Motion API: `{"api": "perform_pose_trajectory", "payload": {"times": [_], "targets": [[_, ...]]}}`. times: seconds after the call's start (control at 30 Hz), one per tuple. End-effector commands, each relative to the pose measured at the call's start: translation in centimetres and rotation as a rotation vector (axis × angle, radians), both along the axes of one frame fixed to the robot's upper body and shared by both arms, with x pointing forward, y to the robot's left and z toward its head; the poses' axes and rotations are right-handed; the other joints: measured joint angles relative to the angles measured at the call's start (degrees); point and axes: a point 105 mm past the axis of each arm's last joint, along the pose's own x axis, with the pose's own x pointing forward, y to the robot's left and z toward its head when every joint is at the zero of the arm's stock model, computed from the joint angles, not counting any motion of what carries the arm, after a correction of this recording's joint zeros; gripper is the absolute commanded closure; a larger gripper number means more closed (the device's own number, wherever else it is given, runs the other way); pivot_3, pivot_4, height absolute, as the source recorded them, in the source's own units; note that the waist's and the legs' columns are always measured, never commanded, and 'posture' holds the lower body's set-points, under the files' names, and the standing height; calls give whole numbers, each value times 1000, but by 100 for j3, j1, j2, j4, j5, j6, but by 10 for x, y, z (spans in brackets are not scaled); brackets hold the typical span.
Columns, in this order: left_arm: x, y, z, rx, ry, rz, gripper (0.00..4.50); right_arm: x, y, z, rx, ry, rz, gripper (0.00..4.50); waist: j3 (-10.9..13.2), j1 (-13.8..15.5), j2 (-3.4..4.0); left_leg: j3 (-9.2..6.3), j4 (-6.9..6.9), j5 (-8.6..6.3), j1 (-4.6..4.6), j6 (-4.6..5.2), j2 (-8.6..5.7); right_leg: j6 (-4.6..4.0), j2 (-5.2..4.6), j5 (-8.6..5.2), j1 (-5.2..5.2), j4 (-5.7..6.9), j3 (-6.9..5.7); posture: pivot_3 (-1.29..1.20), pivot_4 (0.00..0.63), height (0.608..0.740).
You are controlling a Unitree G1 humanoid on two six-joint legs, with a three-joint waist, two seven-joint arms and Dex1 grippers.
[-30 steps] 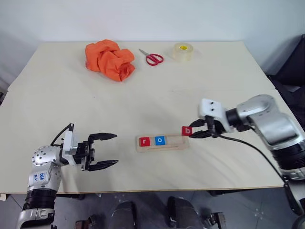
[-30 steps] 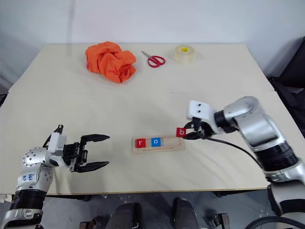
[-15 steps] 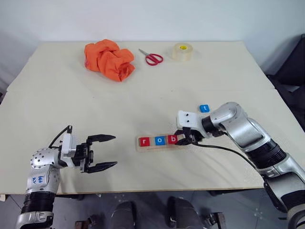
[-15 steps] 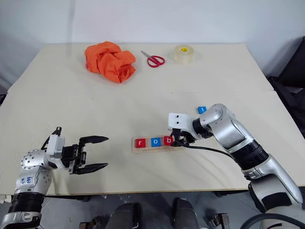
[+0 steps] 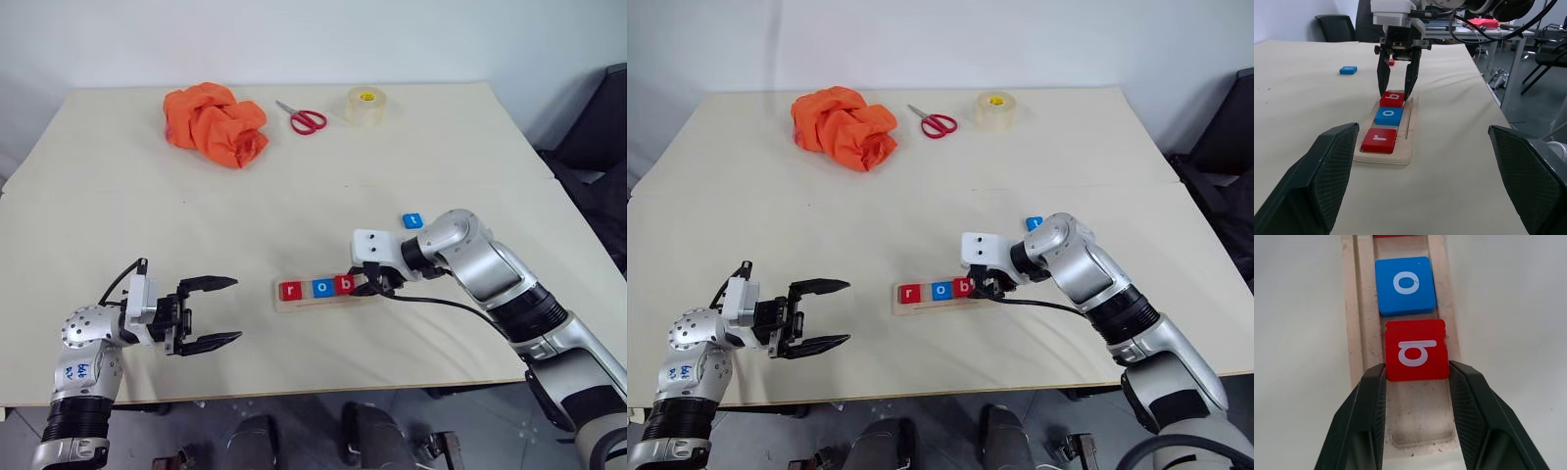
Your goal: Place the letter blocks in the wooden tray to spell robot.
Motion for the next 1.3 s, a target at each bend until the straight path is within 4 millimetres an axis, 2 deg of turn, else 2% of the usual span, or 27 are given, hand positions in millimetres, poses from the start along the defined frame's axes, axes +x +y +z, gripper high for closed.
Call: {"api": "perform_pose_trajectory", "payload": {"times": [0.03,0.33,0.7,0.97,1.0,1.2,1.3], "targets": [[-1,3,8,-1,-39,10,0,0,8,5,-4,-26,29,3045,0,-1,0,0,0,-1,1,-3,4,-4,4,-2,-1,0,0,0,150,740],[0,1,8,-5,-43,15,0,1,19,5,7,-29,43,3045,0,1,0,1,0,-1,2,-9,7,-10,7,-5,-5,2,1,0,150,740],[5,0,8,-8,-47,16,0,-5,20,6,-6,-19,63,3045,0,4,0,2,0,-2,2,-10,7,-11,7,-6,-5,2,2,0,150,740],[10,-2,8,-12,-51,13,0,-8,21,15,13,-28,49,259,0,5,0,3,0,-2,2,-10,7,-11,7,-6,-6,3,2,0,150,740],[10,-2,8,-12,-52,13,0,-8,22,18,21,-34,46,67,0,6,0,3,0,-2,1,-10,7,-11,7,-6,-6,3,2,0,150,740],[12,-3,7,-15,-54,10,0,-10,20,33,85,-59,36,67,0,8,0,3,0,-2,1,-10,7,-11,7,-6,-6,2,2,0,150,740],[12,-5,6,-19,-52,6,0,-13,13,37,157,-80,31,67,0,10,0,2,0,-3,1,-11,7,-11,8,-5,-6,2,2,0,150,740]]}}
